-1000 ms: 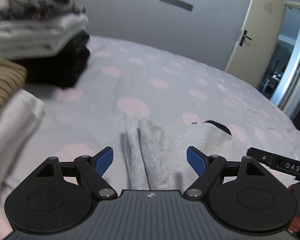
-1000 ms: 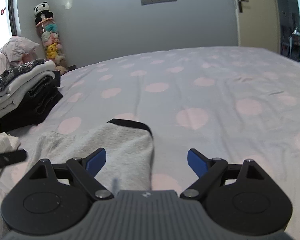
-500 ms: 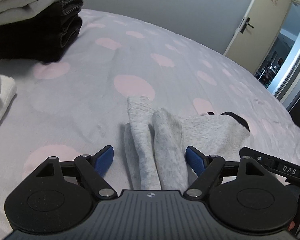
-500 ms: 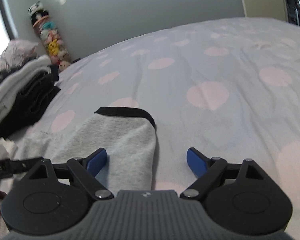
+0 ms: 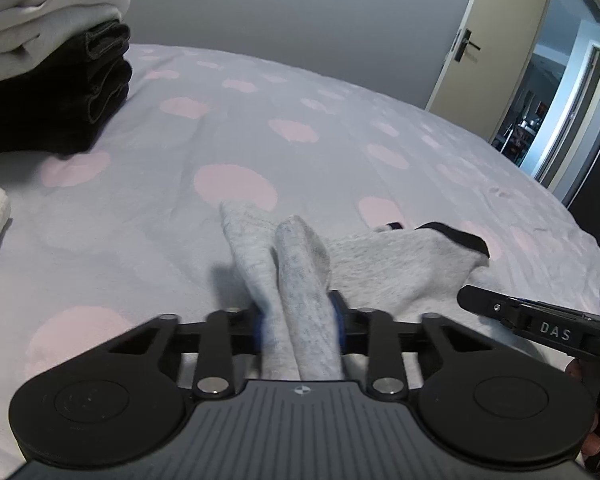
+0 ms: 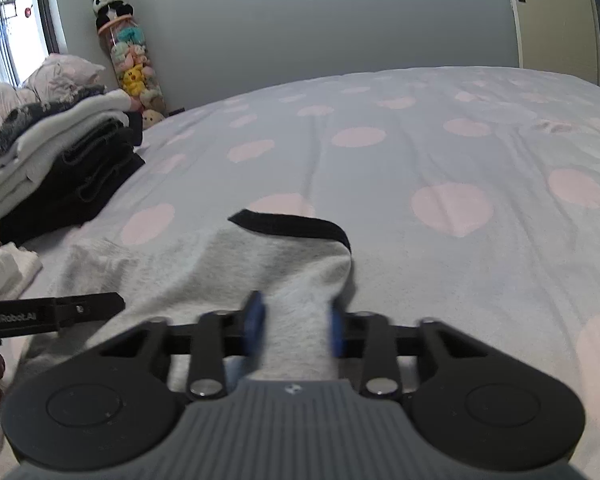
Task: Fold clothes
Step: 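Lift the folded shirt with both grippers and carry it toward the clothes stack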
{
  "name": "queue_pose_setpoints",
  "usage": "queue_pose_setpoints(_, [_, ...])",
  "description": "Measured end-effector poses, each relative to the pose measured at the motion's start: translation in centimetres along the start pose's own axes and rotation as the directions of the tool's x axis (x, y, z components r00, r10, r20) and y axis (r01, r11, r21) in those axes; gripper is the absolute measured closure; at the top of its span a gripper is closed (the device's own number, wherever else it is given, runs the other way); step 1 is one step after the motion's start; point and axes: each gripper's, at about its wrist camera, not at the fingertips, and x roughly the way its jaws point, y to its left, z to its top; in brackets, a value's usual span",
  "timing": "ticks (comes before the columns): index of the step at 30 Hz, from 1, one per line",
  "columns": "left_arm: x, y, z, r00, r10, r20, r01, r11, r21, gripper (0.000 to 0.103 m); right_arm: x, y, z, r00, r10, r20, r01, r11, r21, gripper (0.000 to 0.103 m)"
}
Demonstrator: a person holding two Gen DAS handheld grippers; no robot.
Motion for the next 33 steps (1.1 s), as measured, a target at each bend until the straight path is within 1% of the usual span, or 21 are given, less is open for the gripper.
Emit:
queue_pose_setpoints(2, [-0.3, -0.4, 0.0, 1.0, 0.007, 0.016, -0.007, 1.0, 0.017, 0.079, -0.3, 0.0, 0.1, 1.0, -0.002, 0.012, 0.002, 1.0, 0.014, 0.088])
queue_pose_setpoints(5, [-0.7, -0.7, 0.1, 0.999, 0.016, 0.031, -0.017, 0.999, 0.03, 0.08, -0.9, 0.4, 0.1, 0.999, -0.011, 0.038, 0.011, 1.0, 0.0, 0.089])
queue_pose_setpoints(9, [-1.8, -1.6, 0.3, 0.997, 0.035, 0.071, -0.039, 0.998, 0.053, 0.082, -3.1, 2.2, 0.3, 0.993, -0.046, 0.107, 0.053, 0.997, -0.065, 0.091])
queue_pose_setpoints(13, [-4.3, -2.4, 0.7, 0.991, 0.035, 0.13, -0.04, 0.998, 0.039, 0.082, -5.6, 4.0, 0.4, 0.98, -0.078, 0.183, 0.104, 0.986, -0.132, 0.092])
queue_pose_setpoints(17, [-7.5, -3.3, 0.9, 0.981, 0.024, 0.193, -0.034, 0.998, 0.047, 0.083, -8.0, 5.9, 0.6, 0.96, -0.105, 0.26, 0.159, 0.968, -0.195, 0.093])
queue_pose_setpoints(20, [-10.2, -4.2, 1.0, 0.968, 0.017, 0.249, -0.035, 0.997, 0.068, 0.083, -10.0, 7.4, 0.7, 0.942, -0.118, 0.313, 0.197, 0.952, -0.234, 0.094])
queue_pose_setpoints(24, [-13.8, -4.4, 1.2, 0.946, 0.001, 0.325, -0.022, 0.998, 0.06, 0.083, -13.2, 9.4, 1.1, 0.929, -0.115, 0.352, 0.212, 0.945, -0.249, 0.096])
queue_pose_setpoints(29, [-18.4, -3.9, 1.5, 0.915, 0.0, 0.403, -0.014, 0.999, 0.032, 0.084, -17.2, 11.9, 1.5, 0.91, -0.11, 0.401, 0.231, 0.936, -0.267, 0.097])
queue_pose_setpoints(33, [-22.8, -2.6, 1.8, 0.885, 0.024, 0.465, -0.028, 1.0, 0.003, 0.084, -19.9, 14.8, 2.1, 0.894, -0.056, 0.445, 0.206, 0.933, -0.295, 0.097])
